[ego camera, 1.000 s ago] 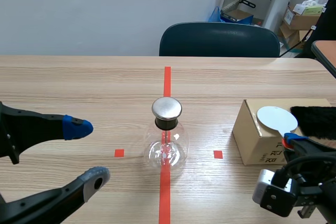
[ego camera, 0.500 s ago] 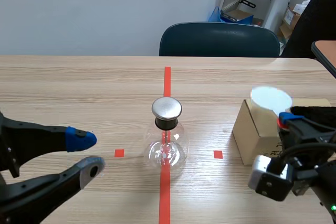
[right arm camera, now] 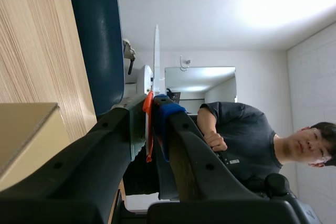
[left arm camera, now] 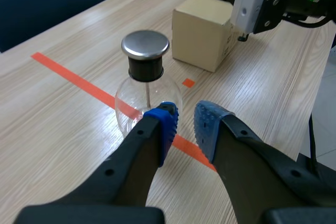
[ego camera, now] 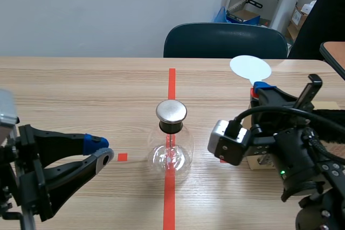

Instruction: Do the electroscope experiment

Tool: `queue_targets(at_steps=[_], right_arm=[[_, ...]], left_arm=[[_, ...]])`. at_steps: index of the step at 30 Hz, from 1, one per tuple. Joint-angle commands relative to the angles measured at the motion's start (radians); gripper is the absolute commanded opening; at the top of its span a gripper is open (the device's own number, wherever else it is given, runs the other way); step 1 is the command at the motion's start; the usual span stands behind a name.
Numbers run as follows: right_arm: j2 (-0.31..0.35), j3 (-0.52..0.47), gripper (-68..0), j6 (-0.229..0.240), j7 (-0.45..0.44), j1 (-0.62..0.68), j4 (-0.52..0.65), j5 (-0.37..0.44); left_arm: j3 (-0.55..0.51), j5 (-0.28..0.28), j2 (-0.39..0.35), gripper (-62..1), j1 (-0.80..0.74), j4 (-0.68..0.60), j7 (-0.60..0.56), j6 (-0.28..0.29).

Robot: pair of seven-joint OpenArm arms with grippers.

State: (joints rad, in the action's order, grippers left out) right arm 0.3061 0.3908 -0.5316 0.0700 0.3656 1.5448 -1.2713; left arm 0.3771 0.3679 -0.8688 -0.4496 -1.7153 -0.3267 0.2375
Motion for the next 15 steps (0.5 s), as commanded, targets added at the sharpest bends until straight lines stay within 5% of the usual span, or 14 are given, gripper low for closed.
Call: queue_targets(at_steps=[1,15], right_arm=[[-0.007,-0.002,-66.7,-0.010,0.018,-0.006,0.012,-0.015],[-0.035,0.106,-66.7,-0.023,0.175,-0.031,-0.053,-0.110]], left_arm=[[0.031,0.009,0.011,-50.9,0.034,0.016,-0.016,-0.010],[0.231,0.009,0.148,-50.9,0.270,0.313,-0.021,-0.096]])
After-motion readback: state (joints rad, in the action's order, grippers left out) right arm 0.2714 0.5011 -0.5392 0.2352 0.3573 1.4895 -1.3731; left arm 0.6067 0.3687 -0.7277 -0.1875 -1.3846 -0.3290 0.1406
